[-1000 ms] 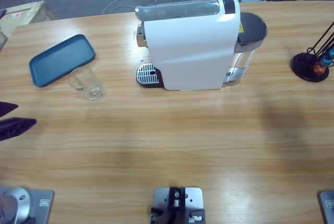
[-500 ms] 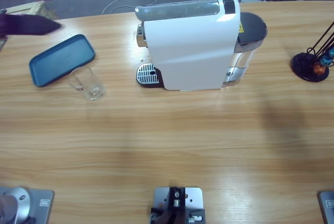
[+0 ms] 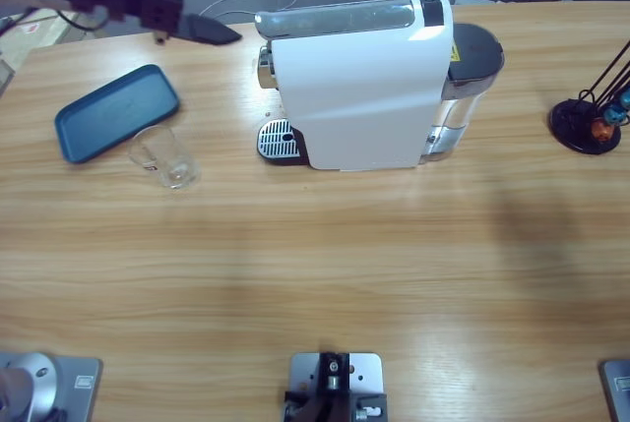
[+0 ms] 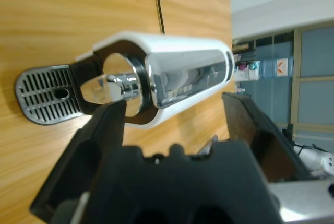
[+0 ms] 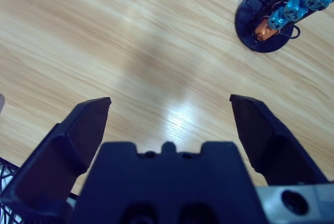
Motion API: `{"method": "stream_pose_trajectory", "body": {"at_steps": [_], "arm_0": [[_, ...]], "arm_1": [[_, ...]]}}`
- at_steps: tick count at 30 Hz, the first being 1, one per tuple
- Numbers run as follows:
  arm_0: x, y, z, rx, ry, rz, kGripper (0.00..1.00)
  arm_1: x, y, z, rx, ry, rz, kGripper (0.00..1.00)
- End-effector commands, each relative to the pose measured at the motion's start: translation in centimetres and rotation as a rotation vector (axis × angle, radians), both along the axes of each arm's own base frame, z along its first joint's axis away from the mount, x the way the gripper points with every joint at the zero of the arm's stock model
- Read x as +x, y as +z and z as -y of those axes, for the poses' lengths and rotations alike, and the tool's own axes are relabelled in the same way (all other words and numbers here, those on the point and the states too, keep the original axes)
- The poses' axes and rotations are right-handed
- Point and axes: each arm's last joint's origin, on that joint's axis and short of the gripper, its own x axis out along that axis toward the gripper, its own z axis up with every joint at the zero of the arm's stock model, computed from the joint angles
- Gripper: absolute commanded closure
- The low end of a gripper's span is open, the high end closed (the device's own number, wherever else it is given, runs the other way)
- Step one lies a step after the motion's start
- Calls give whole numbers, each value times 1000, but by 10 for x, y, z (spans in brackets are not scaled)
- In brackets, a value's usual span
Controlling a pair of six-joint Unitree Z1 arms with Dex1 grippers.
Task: Pour coffee
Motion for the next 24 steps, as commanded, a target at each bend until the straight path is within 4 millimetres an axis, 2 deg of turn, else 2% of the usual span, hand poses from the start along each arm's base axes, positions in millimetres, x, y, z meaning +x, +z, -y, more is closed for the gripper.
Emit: {"method": "stream_pose_trajectory", "body": {"at_steps": [1,3,4,5,9,11,24], "arm_0": [[18,-29,10,1,-32,-99,387],[18,-28,8,0,-27,-95,549],[18,-26,7,1,-23,-87,680],[18,-24,6,1,-18,-79,768],[20,-23,7,1,-23,-55,784],[21,-23,5,4,-22,-47,993],[22,-21,14,-22,-49,7,1000]], "arm_1": [[5,-8,-2,-15,-14,-54,0],[5,-8,-2,-12,-13,-51,0],[4,-8,-2,-12,-13,-50,0],[4,-8,-1,-11,-14,-48,0],[4,-7,-1,-11,-14,-47,0],[4,-7,-1,-11,-14,-47,0],[5,-8,-2,-13,-14,-51,0]]}}
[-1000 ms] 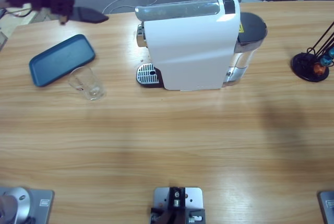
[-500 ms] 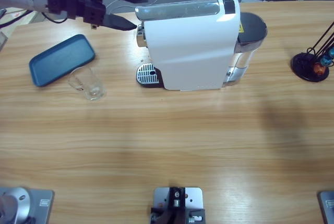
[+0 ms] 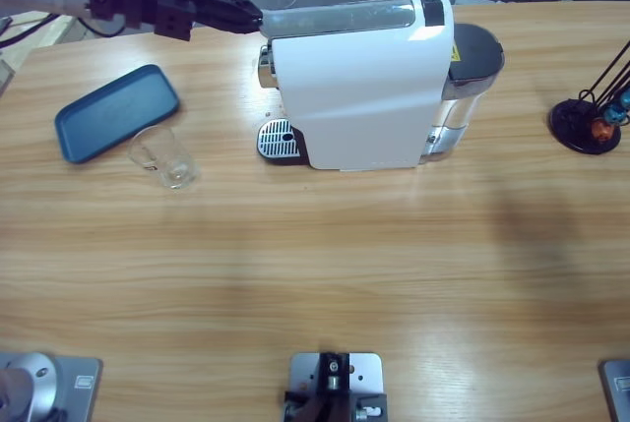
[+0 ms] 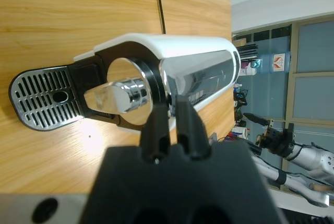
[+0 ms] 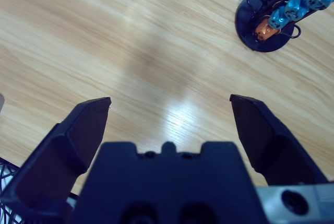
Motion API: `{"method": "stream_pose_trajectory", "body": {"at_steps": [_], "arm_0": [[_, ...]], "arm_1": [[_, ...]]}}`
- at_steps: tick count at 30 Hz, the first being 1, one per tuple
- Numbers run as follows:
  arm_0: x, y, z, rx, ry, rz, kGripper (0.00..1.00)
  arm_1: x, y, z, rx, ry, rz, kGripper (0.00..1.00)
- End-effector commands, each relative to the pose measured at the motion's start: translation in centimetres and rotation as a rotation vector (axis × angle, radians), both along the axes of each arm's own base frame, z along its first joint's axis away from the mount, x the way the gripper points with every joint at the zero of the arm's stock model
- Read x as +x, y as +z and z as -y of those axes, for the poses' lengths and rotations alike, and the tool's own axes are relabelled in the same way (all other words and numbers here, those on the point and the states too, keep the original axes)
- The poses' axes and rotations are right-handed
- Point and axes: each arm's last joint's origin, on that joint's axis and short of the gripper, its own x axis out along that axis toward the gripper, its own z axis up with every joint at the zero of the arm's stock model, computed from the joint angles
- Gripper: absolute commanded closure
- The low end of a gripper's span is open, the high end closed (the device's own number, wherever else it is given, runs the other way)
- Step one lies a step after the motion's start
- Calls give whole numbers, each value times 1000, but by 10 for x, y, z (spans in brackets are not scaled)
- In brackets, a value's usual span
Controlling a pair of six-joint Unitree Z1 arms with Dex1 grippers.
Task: Pour coffee
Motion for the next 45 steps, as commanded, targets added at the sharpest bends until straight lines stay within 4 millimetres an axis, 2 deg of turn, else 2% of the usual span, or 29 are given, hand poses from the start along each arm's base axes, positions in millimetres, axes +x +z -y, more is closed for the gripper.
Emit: {"method": "stream_pose_trajectory", "body": {"at_steps": [1,5,10,15,16,17,18,19,21,23,25,28,30,35,37,38,42,45], "arm_0": [[7,-7,15,-10,-31,31,1000],[1,14,21,-47,-49,81,1000],[-12,53,23,-111,-68,168,1000],[-32,72,22,-111,-77,237,1000],[-40,80,22,-93,-68,290,902],[-48,89,22,-62,-69,362,460],[-58,98,22,-19,-92,472,173],[-69,104,19,38,-131,596,72],[-96,114,9,235,-211,844,32],[-111,103,2,475,-256,945,0],[-112,77,-6,698,-259,938,0],[-119,50,-25,869,-206,898,0],[-130,40,-38,883,-211,883,0],[-147,24,-59,869,-173,825,0],[-149,22,-62,863,-162,809,0],[-150,21,-62,862,-160,804,0],[-148,19,-60,855,-149,795,0],[-146,18,-58,857,-150,788,0]], "arm_1": [[4,-7,-1,-11,-14,-48,0],[3,-7,-1,-9,-14,-44,0],[3,-7,-1,-9,-14,-43,0],[2,-7,0,-8,-14,-42,0],[2,-6,0,-6,-15,-39,0],[-1,-4,2,3,-34,-23,0],[-5,-1,5,16,-58,13,0],[-9,3,9,38,-94,59,0],[-15,13,16,64,-176,148,0],[-14,19,23,60,-260,200,0],[-7,18,27,48,-338,224,26],[8,18,37,22,-476,271,115],[22,15,41,38,-524,300,186],[71,-6,42,104,-542,308,207],[89,-9,41,126,-540,318,324],[96,-11,41,132,-547,314,331],[114,-19,46,141,-583,297,331],[119,-23,46,137,-592,281,334]]}}
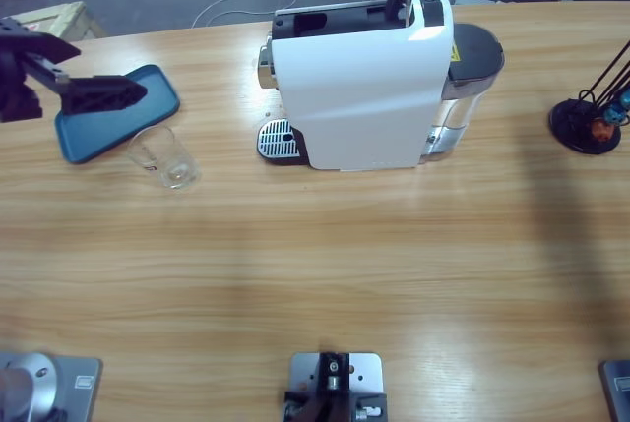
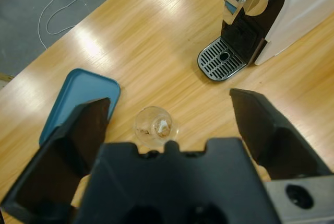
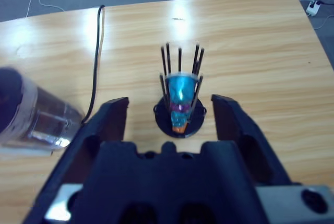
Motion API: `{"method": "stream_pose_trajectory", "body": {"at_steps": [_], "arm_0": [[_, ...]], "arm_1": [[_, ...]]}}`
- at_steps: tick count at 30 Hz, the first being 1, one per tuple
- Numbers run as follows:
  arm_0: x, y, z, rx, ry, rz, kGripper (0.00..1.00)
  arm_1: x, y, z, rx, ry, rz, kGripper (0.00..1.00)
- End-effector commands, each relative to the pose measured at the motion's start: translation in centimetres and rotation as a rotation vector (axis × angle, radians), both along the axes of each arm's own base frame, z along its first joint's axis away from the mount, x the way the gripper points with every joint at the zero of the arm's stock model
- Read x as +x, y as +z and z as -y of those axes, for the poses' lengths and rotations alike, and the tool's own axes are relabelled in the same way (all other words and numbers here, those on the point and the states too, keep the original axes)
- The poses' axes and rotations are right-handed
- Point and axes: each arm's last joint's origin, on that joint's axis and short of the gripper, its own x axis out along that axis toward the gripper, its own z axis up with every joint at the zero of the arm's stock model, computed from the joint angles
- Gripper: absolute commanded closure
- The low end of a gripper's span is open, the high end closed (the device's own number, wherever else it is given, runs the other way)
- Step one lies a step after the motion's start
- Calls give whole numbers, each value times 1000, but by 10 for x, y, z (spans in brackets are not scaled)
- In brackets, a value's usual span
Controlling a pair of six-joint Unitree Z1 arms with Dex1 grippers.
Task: Pour coffee
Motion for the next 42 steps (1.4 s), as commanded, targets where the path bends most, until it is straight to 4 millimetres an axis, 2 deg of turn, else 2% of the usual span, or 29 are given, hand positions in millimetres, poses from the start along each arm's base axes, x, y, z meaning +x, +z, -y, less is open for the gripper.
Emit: {"method": "stream_pose_trajectory", "body": {"at_steps": [1,9,11,17,24,26,31,34,42], "arm_0": [[-3,-9,-1,5,19,-22,0],[-3,-14,-1,3,27,-41,0],[-3,-14,-1,-2,29,-45,0],[-4,-18,2,-12,31,-63,0],[-5,-18,2,-15,26,-64,0],[-6,-18,3,-16,25,-66,0],[-6,-20,6,-18,19,-72,0],[-7,-20,6,-21,22,-75,0],[-7,-23,6,-17,22,-80,0]], "arm_1": [[32,-28,5,22,-35,-101,335],[34,-34,7,16,-51,-125,340],[31,-34,8,13,-56,-122,410],[21,-31,8,11,-59,-108,414],[26,-31,9,16,-59,-104,460],[25,-31,10,17,-60,-102,570],[26,-31,11,23,-60,-98,582],[25,-31,11,23,-61,-97,691],[25,-34,11,26,-58,-112,704]]}}
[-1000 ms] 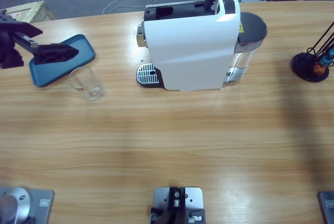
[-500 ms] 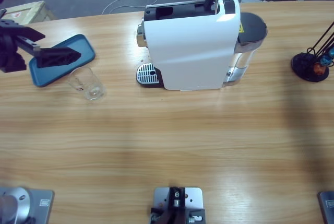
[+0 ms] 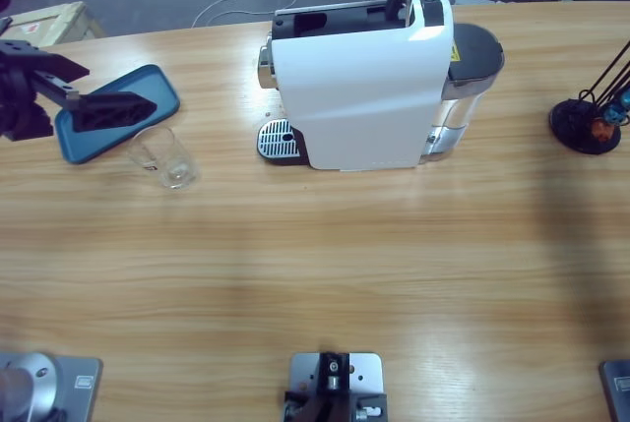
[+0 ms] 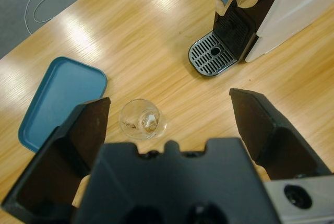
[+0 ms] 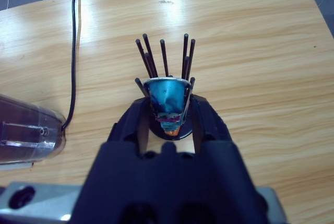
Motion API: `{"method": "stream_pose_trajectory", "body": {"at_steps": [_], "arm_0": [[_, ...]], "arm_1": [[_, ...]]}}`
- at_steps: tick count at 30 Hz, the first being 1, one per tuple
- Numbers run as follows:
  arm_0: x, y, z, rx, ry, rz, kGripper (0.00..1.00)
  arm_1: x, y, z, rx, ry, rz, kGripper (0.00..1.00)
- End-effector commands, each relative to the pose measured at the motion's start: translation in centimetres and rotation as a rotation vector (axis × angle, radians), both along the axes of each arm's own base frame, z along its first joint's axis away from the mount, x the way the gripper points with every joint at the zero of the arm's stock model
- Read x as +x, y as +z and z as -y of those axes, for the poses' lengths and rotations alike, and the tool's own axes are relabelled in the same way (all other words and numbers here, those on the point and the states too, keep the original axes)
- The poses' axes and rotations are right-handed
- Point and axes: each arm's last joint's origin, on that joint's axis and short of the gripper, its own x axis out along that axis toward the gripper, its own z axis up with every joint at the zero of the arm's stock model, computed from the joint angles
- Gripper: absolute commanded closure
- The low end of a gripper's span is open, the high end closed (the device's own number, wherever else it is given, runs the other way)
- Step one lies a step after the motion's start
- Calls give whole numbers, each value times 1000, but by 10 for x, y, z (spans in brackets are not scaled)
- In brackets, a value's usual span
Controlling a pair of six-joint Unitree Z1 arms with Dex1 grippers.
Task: Pour coffee
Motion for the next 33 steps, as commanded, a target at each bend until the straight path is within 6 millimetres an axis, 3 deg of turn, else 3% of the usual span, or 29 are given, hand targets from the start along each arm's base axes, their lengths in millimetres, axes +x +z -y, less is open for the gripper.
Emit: {"method": "stream_pose_trajectory", "body": {"at_steps": [1,3,5,8,9,10,19,28,33], "arm_0": [[-1,-14,3,23,-4,-33,0],[-1,-15,3,23,-3,-34,0],[-1,-14,3,22,-3,-33,0],[-1,-15,3,23,-3,-33,0],[-1,-15,3,22,-3,-33,0],[0,-15,3,23,-3,-33,0],[-1,-16,3,21,1,-37,0],[-1,-16,4,16,-1,-38,0],[-2,-19,5,14,-1,-44,0]], "arm_1": [[0,-12,3,19,-10,-40,704],[0,-12,3,20,-10,-41,711],[-1,-13,3,20,-11,-45,824],[-1,-13,3,22,-13,-47,851],[-1,-13,3,21,-14,-46,932],[-1,-13,3,21,-15,-44,951],[-1,-11,4,21,-20,-38,989],[0,31,4,38,-23,74,1000],[-23,58,-3,53,0,130,1000]]}}
